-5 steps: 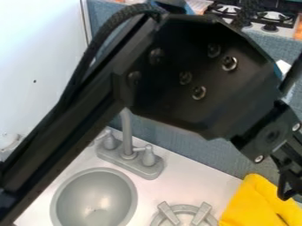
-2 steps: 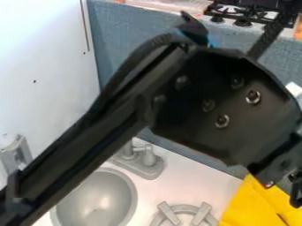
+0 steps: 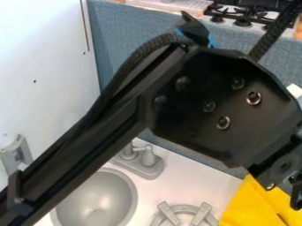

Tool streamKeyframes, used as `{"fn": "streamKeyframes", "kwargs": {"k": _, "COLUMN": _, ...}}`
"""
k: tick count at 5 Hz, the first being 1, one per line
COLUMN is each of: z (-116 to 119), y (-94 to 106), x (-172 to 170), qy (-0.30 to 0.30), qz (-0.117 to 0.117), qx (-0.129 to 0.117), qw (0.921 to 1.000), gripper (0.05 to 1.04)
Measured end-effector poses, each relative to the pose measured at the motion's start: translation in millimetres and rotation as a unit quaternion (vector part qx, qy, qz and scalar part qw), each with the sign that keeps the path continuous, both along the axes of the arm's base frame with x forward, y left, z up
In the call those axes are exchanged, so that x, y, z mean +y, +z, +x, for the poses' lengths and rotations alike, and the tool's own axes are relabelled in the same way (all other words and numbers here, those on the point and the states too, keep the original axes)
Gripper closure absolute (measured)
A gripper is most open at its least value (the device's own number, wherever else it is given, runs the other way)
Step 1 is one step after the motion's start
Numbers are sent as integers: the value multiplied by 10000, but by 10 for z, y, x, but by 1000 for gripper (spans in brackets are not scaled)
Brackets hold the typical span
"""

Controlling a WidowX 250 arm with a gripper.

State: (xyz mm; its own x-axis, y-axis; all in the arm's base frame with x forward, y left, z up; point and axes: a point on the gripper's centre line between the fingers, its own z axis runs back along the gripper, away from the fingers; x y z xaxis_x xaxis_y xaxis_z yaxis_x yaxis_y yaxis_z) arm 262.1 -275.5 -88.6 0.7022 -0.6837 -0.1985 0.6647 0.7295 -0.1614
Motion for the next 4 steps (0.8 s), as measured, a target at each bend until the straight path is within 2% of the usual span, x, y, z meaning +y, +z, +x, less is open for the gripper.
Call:
{"fn": "streamKeyframes", "kwargs": {"k": 1, "z": 6, "y": 239, "x": 62, "qy": 204, "qz": 11, "qx": -339, "qw": 9992, "gripper": 78}}
{"fn": "streamKeyframes", "kwargs": {"k": 2, "z": 7, "y": 595, "x": 178, "qy": 490, "qz": 45, "qx": -755, "qw": 9959, "gripper": 81}}
{"fn": "streamKeyframes", "kwargs": {"k": 3, "z": -89, "y": 875, "x": 339, "qy": 714, "qz": 115, "qx": -957, "qw": 9928, "gripper": 83}}
{"fn": "streamKeyframes", "kwargs": {"k": 4, "z": -334, "y": 1093, "x": 634, "qy": 820, "qz": 335, "qx": -993, "qw": 9911, "gripper": 83}}
